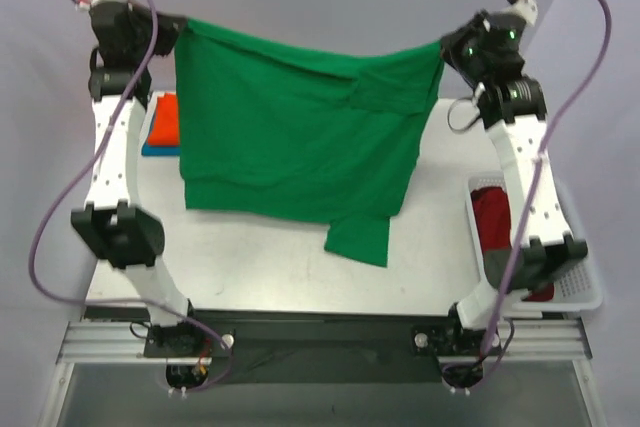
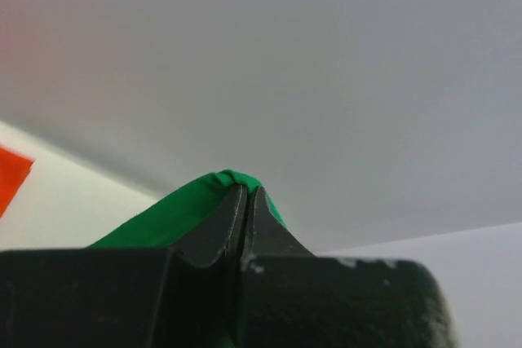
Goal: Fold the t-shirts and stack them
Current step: Flatten out the tshirt
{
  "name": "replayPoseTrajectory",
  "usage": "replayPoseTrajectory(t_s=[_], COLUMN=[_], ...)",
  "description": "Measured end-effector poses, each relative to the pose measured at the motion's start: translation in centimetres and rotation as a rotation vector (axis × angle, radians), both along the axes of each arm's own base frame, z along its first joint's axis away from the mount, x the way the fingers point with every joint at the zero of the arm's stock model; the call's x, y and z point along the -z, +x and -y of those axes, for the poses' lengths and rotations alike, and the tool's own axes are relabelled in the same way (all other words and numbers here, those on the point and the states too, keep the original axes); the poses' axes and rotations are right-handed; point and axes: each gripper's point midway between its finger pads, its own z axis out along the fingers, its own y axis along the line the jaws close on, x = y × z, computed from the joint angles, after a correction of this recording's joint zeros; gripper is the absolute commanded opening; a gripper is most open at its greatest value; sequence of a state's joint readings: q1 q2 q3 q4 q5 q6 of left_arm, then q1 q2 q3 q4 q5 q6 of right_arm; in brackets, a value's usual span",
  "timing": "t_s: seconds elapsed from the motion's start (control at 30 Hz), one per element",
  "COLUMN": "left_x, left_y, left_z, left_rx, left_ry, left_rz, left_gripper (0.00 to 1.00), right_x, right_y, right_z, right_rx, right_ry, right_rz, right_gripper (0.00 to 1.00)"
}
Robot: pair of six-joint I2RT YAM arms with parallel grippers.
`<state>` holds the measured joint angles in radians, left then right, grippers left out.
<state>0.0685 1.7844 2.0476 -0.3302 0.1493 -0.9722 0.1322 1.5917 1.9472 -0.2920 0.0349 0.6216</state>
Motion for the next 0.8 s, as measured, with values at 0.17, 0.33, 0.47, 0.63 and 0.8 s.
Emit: replayPoseTrajectory(t_s=[0.17,0.33,0.47,0.63,0.8], left_x=[-2.2,-4.7,-2.4,7.2,24.4], left_y=[5.7,4.3,1.1,-3.5,-8.3], left_z=[0.2,-0.8,-2.1,-1.3,-1.2], left_rx=[0.098,0.153,0.134,0.119,0.040], left_ry=[-0.017,-0.022,-0.025,-0.076,-0.162], left_rz=[0.095,0.163,0.106,-0.057,-0.385], left_gripper=[0.00,0.00,0.00,0.00,0.00], right_x=[-2.0,-7.8,-7.2,3.8,22.7], right_y=[4.3,1.8,-2.7,-5.8,-9.1], right_z=[-0.5,0.5,1.0,1.4,1.4], right_rx=[-0.009,0.005,0.008,0.022,0.048], right_ry=[-0.022,-0.019,-0.002,0.055,0.097], right_rz=[0.060,0.215,0.233,0.042,-0.357], right_gripper=[0.00,0.00,0.00,0.00,0.00])
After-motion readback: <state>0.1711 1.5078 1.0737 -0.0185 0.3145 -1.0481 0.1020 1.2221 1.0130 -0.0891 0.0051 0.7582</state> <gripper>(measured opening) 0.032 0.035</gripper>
